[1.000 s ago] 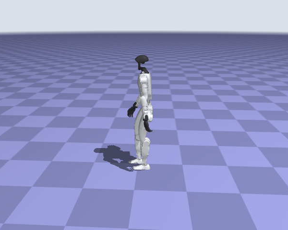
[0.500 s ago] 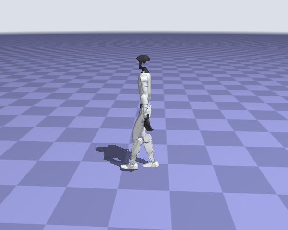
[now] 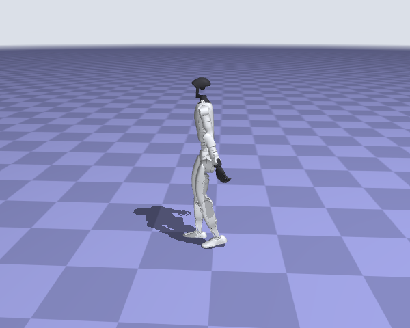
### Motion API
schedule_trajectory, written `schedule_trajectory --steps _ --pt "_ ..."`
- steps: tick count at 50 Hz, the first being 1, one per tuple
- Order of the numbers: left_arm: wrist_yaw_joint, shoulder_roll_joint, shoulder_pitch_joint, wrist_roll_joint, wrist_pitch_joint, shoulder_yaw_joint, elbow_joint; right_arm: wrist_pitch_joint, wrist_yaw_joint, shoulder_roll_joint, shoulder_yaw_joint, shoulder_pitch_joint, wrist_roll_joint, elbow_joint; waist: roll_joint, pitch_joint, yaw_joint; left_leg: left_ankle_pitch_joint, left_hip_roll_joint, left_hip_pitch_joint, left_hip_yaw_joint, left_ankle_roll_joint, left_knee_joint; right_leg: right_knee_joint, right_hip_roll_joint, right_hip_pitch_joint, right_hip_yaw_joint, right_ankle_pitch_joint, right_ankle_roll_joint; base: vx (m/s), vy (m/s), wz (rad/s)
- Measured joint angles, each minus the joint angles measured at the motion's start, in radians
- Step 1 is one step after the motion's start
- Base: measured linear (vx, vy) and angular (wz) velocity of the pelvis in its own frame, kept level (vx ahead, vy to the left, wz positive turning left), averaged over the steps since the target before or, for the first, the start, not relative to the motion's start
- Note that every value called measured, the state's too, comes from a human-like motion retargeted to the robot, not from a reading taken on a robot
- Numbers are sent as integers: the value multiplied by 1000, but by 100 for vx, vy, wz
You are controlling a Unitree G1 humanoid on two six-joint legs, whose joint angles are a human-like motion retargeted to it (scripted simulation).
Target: Upper body actions
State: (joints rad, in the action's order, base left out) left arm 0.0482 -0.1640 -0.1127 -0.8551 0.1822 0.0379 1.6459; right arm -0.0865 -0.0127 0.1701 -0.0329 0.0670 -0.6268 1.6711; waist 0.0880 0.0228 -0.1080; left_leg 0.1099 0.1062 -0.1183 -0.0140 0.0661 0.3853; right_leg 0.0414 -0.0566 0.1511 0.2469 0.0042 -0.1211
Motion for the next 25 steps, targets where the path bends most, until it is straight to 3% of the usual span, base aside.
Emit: schedule_trajectory --steps 8,11,13,17,20,25 --pt "17 9 65 32 -6 -45 -58 24 21 -21 -29 -45 48 -55 1 -39 -62 -110 -75 161 -62 81 1 58 -58 94 31 38 23 -33 20 28" --pt "17 16 114 45 -19 -77 -94 24 25 -22 -24 -31 56 -65 -27 -33 -66 -62 -68 192 -146 101 -106 91 -52 143 43 58 31 -42 30 9" --pt "16 22 153 42 -28 -98 -119 24 24 -19 -22 -16 51 -80 -36 -23 -71 7 -43 201 -174 52 -151 111 -63 176 45 75 41 -46 35 3" --pt "-6 27 225 19 -46 -138 -153 30 -4 -18 -10 2 34 -127 -30 9 -60 89 -26 203 -52 -81 -215 95 -86 209 30 108 95 -45 34 -19" --pt "-46 23 256 -7 -61 -163 -159 54 -34 -22 1 -2 21 -151 -33 26 -69 98 9 204 -103 -106 -232 50 -95 199 37 61 109 -43 30 -3" --pt "-90 7 244 -22 -64 -166 -155 92 -52 -31 14 -4 -16 -142 -45 49 -38 74 7 203 -52 -144 -263 1 -89 182 89 -10 110 -34 19 -59"
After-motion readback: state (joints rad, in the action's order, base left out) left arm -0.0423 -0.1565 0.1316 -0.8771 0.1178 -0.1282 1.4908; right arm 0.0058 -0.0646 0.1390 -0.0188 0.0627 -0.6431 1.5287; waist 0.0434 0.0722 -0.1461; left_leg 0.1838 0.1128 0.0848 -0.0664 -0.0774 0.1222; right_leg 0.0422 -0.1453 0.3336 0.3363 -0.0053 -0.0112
